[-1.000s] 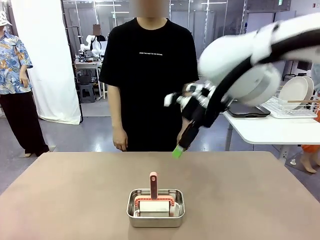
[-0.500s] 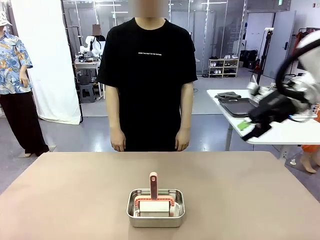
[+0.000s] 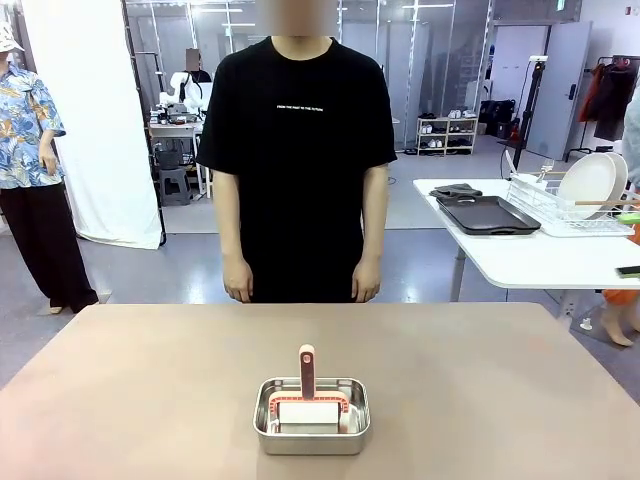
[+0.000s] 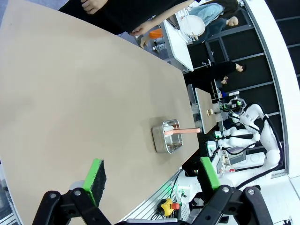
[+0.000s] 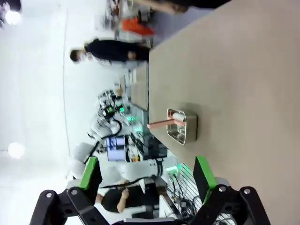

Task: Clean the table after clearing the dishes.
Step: Place the Lint Roller back on top of the Airtight Container.

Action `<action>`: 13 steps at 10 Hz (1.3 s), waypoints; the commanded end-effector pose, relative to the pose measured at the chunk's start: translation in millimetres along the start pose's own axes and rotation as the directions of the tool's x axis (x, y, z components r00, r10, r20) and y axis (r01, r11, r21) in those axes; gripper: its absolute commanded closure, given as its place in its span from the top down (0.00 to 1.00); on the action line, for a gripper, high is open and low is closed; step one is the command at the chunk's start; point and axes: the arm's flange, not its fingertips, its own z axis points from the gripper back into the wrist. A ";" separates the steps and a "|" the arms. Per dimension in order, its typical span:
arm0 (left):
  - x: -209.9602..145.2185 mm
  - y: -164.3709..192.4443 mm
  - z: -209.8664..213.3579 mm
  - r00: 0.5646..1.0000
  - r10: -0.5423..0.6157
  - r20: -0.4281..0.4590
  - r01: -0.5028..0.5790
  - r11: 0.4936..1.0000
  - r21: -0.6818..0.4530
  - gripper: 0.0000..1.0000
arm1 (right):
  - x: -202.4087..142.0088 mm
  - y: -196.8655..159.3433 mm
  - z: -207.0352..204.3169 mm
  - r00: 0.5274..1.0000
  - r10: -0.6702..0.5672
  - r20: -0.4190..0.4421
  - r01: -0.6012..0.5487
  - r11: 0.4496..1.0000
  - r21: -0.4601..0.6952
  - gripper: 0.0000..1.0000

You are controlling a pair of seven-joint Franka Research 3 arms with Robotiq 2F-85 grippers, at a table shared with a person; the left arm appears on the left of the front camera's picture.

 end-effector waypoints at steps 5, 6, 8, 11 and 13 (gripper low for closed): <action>-2.4 -0.7 2.3 1.000 -0.010 0.009 0.010 1.000 -0.008 1.00 | -59.5 -31.5 83.7 0.995 -0.071 0.064 0.066 0.995 0.073 1.00; -2.4 -0.7 2.3 1.000 -0.010 0.009 0.010 1.000 -0.008 1.00 | -58.2 -33.6 83.0 0.995 -0.061 0.085 0.057 0.997 0.049 1.00; -2.4 -0.7 2.3 1.000 -0.010 0.009 0.010 1.000 -0.008 1.00 | -56.8 -26.7 85.7 0.995 -0.074 0.068 0.068 0.994 0.083 1.00; -2.4 -0.7 2.3 1.000 -0.010 0.009 0.010 1.000 -0.008 1.00 | -56.8 -26.7 85.7 0.995 -0.074 0.068 0.068 0.994 0.083 1.00; -2.4 -0.7 2.3 1.000 -0.010 0.009 0.010 1.000 -0.008 1.00 | -56.8 -26.7 85.7 0.995 -0.074 0.068 0.068 0.994 0.083 1.00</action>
